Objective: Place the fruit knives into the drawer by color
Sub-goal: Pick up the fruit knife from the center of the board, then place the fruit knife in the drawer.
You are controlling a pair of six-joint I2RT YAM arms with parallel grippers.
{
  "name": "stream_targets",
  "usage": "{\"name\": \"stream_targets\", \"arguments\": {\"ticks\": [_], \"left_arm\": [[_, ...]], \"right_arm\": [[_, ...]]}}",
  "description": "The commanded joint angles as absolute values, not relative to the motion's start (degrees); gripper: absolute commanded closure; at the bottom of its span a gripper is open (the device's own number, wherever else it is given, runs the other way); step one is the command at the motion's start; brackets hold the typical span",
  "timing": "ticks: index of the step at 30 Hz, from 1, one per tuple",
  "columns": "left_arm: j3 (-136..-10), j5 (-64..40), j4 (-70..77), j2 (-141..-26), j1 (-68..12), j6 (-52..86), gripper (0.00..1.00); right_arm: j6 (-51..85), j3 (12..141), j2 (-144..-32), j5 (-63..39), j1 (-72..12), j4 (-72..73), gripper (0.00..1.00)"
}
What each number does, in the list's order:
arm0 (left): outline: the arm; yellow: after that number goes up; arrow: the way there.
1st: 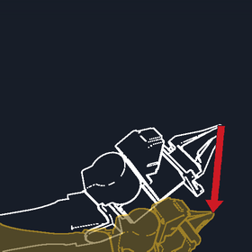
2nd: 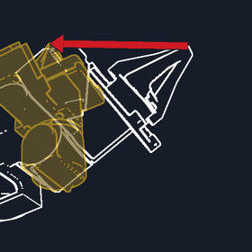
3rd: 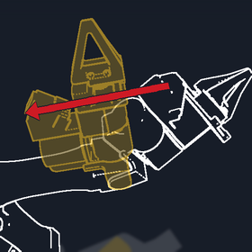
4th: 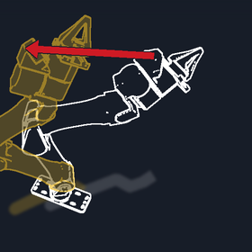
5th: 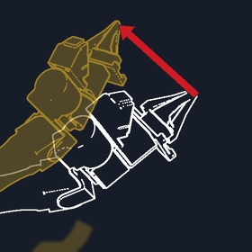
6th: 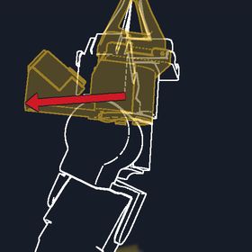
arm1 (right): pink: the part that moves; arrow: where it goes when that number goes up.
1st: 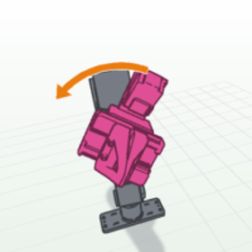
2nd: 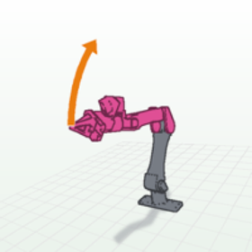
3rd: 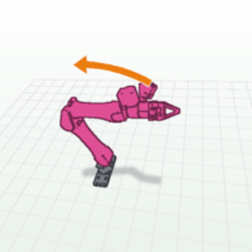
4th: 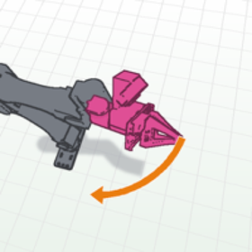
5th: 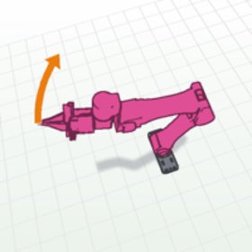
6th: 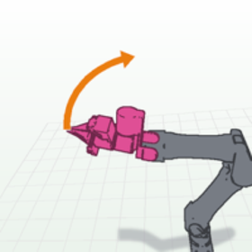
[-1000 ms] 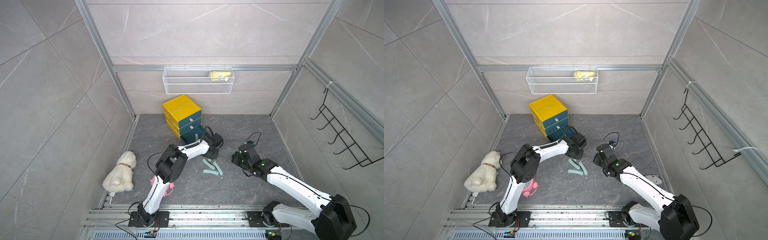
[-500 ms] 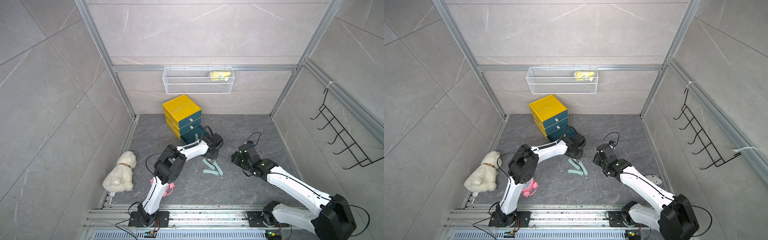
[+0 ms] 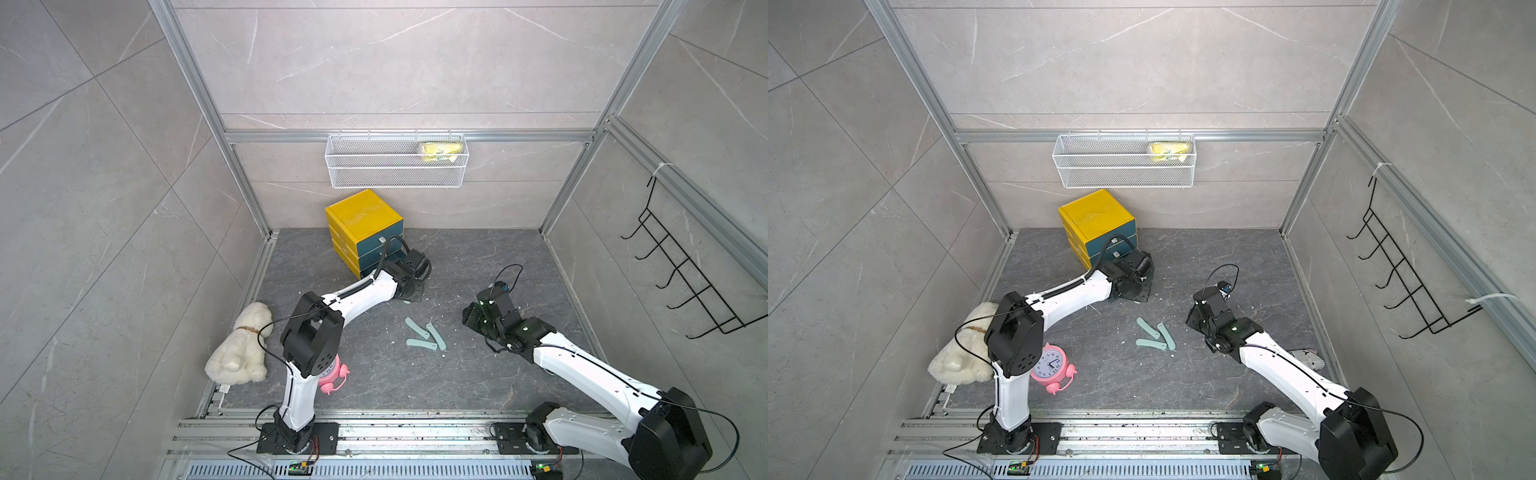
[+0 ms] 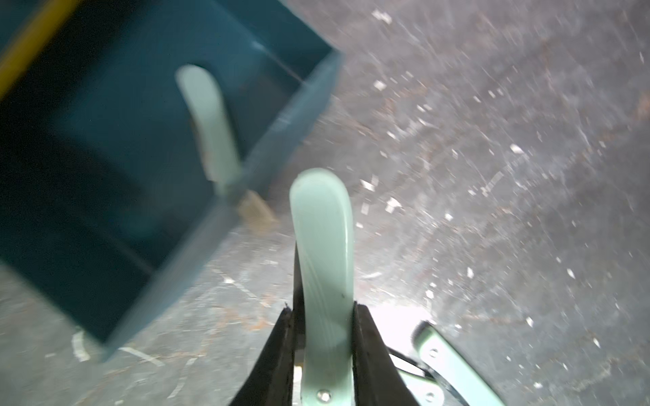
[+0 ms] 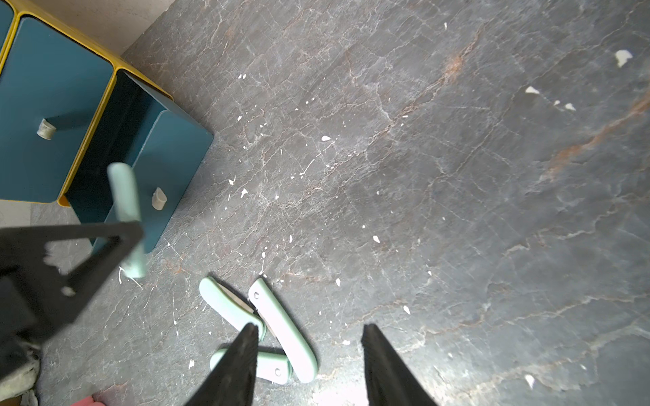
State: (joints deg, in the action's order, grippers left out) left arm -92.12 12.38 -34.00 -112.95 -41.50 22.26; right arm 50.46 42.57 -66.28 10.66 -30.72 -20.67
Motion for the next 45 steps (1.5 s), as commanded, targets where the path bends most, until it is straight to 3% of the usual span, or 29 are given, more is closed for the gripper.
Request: {"name": "stream_targets", "arguments": {"ticks": [1, 11, 20, 28, 34, 45], "left_arm": [[-92.8, 16.3, -32.8, -110.0, -39.5, 19.8, 0.76], [-99.6, 26.8, -33.0, -117.4, -37.2, 13.8, 0.76], [-101.2, 25.9, -33.7, -118.1, -37.0, 15.5, 0.34], [-93.2, 15.0, -29.2, -104.7, -38.2, 20.5, 0.24], [-78.8, 9.6, -22.8, -91.8, -41.9, 24.9, 0.23], [-54.0, 12.6, -20.4, -68.8, -43.7, 33.2, 0.21]], "right_arm": [[51.5, 41.7, -67.0, 10.0, -30.4, -19.8, 0.50], [51.7, 41.4, -67.1, 9.5, -30.4, -19.6, 0.50], [48.9, 41.9, -67.4, 7.5, -30.4, -19.3, 0.44], [42.5, 44.6, -75.7, -0.8, -31.8, -18.7, 0.46], [37.4, 49.8, -84.0, 3.2, -39.7, -22.4, 0.48], [28.5, 64.2, -97.6, 7.6, -47.4, -25.1, 0.45]]}}
